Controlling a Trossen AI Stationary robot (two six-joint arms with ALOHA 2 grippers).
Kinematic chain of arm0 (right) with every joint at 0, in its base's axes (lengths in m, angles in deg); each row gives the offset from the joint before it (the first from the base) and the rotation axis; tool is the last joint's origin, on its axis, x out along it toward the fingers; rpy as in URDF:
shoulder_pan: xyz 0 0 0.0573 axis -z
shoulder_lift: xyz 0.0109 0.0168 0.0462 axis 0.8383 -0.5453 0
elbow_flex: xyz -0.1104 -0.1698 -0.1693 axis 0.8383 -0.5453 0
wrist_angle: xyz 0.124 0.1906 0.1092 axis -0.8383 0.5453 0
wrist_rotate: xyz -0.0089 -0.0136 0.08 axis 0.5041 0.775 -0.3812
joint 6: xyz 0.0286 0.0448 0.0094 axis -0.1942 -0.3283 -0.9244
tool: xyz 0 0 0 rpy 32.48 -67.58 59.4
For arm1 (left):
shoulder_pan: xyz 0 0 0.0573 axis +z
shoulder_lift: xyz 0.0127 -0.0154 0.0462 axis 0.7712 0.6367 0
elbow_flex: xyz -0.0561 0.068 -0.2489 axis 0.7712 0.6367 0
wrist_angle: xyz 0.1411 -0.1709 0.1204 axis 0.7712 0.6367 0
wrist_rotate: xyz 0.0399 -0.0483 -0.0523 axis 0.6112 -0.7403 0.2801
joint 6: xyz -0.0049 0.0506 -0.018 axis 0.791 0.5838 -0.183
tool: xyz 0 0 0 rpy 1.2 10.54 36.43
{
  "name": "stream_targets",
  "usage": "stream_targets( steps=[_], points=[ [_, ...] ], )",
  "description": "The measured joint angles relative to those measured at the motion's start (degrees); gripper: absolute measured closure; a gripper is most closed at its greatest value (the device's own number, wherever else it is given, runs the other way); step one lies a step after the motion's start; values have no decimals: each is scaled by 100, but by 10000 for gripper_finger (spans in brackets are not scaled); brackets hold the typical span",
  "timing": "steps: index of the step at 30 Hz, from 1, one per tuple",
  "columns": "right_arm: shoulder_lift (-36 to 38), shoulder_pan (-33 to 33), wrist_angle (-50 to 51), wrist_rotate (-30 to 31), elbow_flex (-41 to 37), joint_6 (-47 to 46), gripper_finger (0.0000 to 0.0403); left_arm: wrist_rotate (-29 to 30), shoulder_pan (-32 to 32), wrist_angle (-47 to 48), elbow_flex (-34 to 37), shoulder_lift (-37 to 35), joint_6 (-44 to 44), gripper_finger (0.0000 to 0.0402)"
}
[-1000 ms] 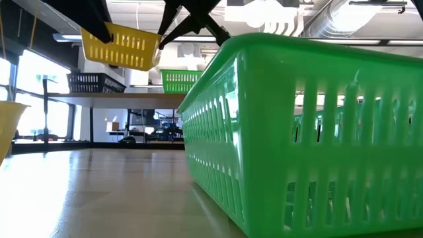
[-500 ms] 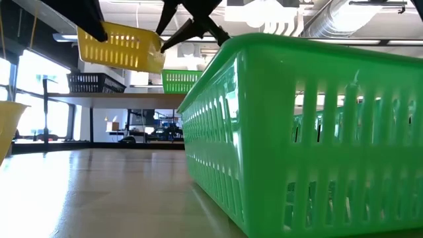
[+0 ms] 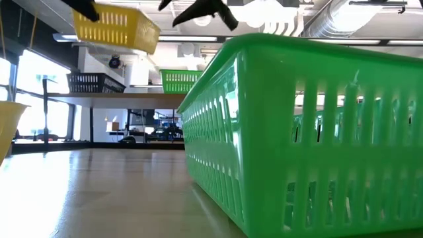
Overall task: Stack baskets on shelf by color
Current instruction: Put the top yellow basket on the shelf
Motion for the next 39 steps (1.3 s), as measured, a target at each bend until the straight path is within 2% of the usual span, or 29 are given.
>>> stream_targets(
  steps=[6,12,17,23,27,34,39],
  points=[
    [409,216,-32,-5,0,800,266,237,264,9,0,-938,385,401],
    [775,463,-46,-60,1,1568,267,209,951,-280,136,-1786,1161,401],
    [1027,697,-146,-411,0,2035,268,-546,1817,-1096,582,-2357,2264,401],
    [1202,948,-160,-499,0,2107,269,-1386,2994,-1211,861,-2587,3250,401],
    [1210,1054,-161,-499,1,2107,269,-2169,3790,-1392,894,-2577,3846,401],
    [1210,1127,-156,-499,0,2159,269,-3154,5070,-1696,894,-2317,4617,401],
    [1210,1124,-152,-499,0,2179,269,-3661,5737,-1704,894,-2094,5047,401]
  ],
)
